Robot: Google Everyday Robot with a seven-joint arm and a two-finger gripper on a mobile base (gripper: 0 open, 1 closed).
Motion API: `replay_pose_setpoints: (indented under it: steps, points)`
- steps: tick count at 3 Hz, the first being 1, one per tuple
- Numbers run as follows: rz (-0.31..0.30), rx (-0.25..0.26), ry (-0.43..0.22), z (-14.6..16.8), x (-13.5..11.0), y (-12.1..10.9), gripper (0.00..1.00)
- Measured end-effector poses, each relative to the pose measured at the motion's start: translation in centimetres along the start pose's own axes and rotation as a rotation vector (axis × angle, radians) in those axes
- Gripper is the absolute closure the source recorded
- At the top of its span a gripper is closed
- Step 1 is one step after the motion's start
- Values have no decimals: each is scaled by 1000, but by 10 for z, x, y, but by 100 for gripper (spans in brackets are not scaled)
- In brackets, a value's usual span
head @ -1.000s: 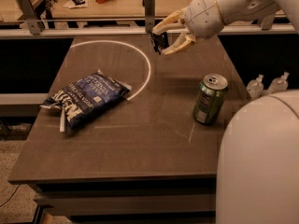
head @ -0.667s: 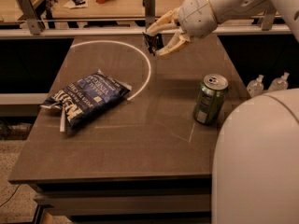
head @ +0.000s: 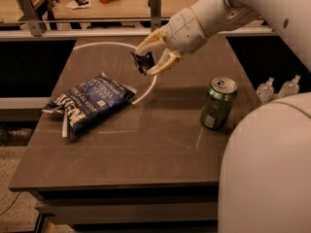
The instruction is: Move rxbar chocolate near blue chip bag
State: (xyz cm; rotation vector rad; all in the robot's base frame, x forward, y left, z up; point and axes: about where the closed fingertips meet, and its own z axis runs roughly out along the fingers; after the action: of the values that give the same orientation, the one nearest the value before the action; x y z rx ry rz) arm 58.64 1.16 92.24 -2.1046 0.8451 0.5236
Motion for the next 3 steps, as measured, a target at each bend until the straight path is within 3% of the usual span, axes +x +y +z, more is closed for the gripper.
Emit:
replay_pose_setpoints:
  steps: [2, 3]
  points:
    - [-12, -63, -59, 56, -17, 10, 100]
    - [-12, -65, -61, 57, -17, 9, 82]
